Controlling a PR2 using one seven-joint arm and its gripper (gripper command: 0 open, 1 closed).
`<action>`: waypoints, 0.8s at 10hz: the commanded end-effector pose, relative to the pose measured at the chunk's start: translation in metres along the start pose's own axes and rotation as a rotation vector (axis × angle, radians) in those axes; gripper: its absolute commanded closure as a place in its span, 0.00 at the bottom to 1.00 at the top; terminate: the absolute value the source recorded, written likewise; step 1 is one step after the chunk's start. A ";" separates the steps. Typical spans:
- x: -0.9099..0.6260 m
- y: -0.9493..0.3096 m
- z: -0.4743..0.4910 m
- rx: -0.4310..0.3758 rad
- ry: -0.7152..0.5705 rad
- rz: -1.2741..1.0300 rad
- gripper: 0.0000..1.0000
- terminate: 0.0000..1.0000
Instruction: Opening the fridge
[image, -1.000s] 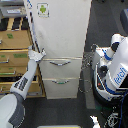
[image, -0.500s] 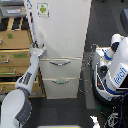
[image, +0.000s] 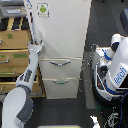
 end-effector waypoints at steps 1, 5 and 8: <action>0.001 0.009 -0.017 0.001 -0.025 0.007 1.00 0.00; -0.007 0.022 -0.021 0.009 -0.015 0.007 1.00 0.00; -0.011 0.024 -0.024 0.012 -0.014 0.002 1.00 0.00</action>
